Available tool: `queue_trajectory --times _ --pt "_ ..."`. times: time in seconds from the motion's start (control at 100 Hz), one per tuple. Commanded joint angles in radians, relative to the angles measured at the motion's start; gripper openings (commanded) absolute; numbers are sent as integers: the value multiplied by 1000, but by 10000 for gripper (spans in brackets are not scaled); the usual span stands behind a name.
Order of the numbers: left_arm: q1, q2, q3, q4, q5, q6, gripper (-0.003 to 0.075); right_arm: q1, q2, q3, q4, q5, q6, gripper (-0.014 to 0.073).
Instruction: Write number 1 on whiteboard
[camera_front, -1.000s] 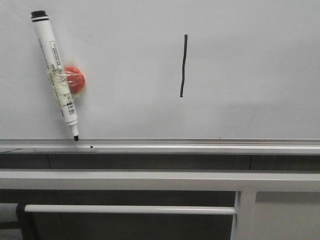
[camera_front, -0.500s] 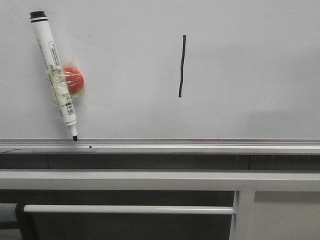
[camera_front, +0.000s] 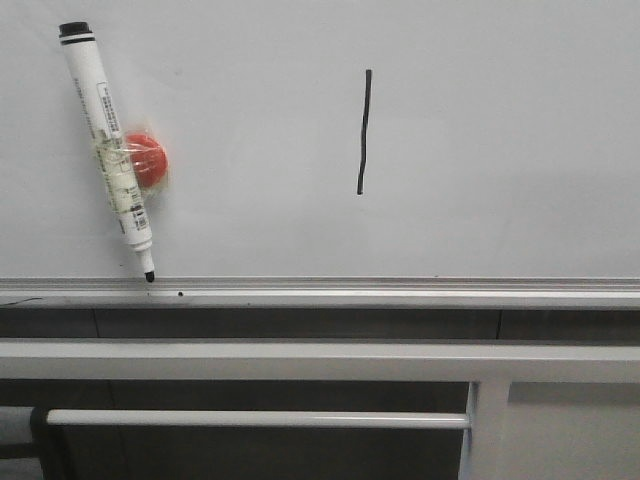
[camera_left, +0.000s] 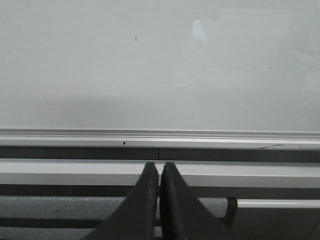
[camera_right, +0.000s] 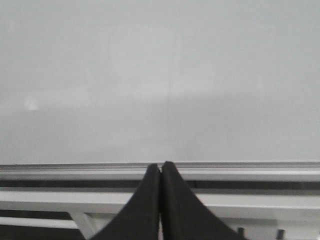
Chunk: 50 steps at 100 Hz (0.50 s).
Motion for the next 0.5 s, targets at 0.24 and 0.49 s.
queue_trajectory --times 0.24,0.49 --pt "5 -24 6 -10 -64 -1 -20 -110 -34 23 -82 127 -43 -64" --pt "5 -24 6 -10 -64 -1 -20 -157 -34 25 -3 131 -194 -64"
